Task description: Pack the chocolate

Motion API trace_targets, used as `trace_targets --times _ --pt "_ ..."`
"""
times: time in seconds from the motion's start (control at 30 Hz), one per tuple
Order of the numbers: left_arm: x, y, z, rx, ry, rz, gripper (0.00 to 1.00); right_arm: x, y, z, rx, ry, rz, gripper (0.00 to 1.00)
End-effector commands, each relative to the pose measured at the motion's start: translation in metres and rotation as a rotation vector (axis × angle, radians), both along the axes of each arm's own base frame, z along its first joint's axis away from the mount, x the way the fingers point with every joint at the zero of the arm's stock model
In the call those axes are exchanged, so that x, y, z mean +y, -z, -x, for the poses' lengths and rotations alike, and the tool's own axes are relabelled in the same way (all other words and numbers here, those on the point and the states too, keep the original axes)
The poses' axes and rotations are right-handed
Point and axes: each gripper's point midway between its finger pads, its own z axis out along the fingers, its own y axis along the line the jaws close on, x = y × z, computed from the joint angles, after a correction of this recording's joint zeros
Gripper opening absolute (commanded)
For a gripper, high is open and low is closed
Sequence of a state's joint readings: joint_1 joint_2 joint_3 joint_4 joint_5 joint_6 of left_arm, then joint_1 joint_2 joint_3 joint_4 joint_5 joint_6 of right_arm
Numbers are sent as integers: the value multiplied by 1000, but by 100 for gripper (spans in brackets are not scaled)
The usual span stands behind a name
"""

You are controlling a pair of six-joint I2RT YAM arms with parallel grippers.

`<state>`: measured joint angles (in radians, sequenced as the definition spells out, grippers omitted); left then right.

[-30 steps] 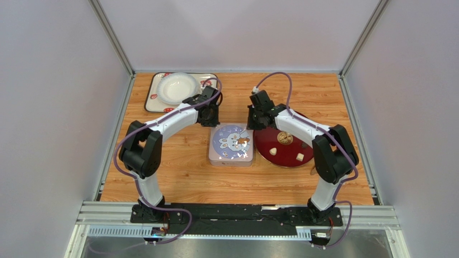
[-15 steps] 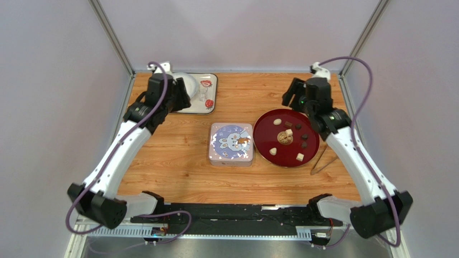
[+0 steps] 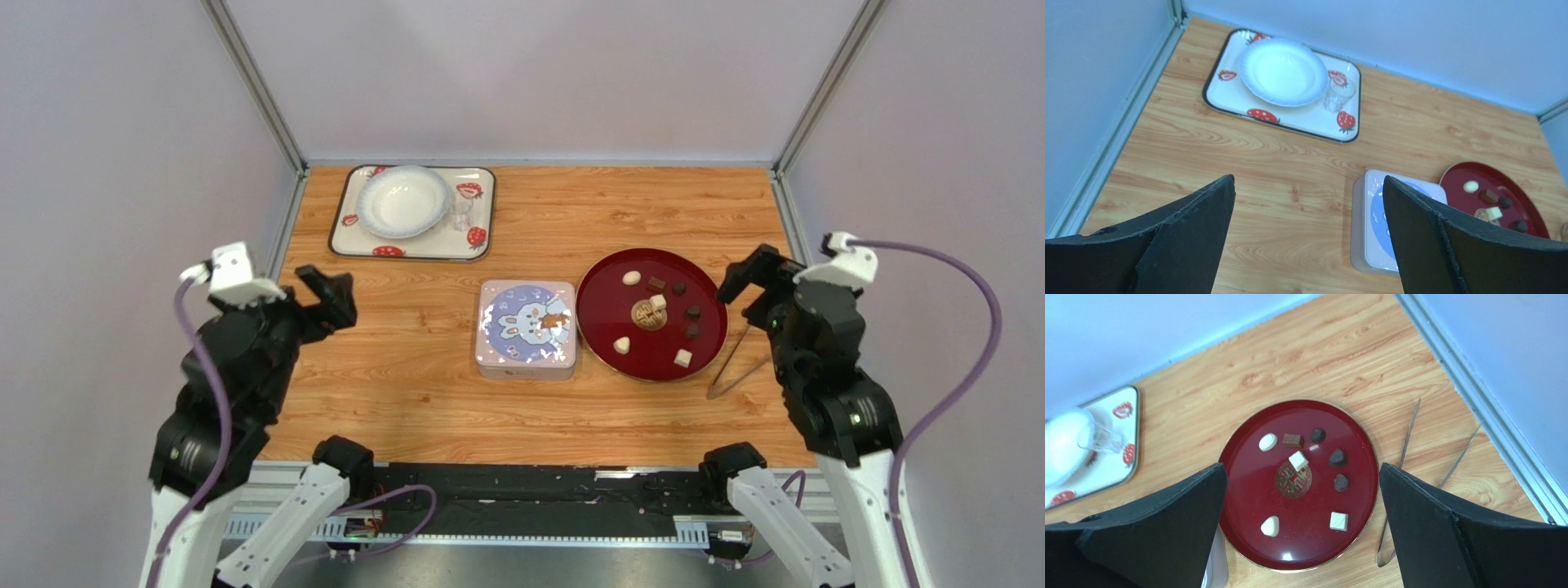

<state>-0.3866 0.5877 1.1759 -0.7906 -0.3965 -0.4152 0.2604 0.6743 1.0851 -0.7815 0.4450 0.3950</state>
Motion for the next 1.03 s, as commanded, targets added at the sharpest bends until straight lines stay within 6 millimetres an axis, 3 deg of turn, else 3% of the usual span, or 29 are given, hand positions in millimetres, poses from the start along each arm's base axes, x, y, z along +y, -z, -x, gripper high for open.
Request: trace_targets --times 0.0,0.3,0.63,1.0 --pt "28 -7 39 -111 -64 16 99 -22 -13 36 -96 63 3 100" --pt "47 -4 80 -256 -72 63 99 -37 -27 74 -257 76 11 99" --pt "48 9 86 -236 -64 52 99 -50 -32 96 -328 114 14 99" --pt "54 8 92 -236 -84 47 99 -49 -28 95 -315 107 31 99"
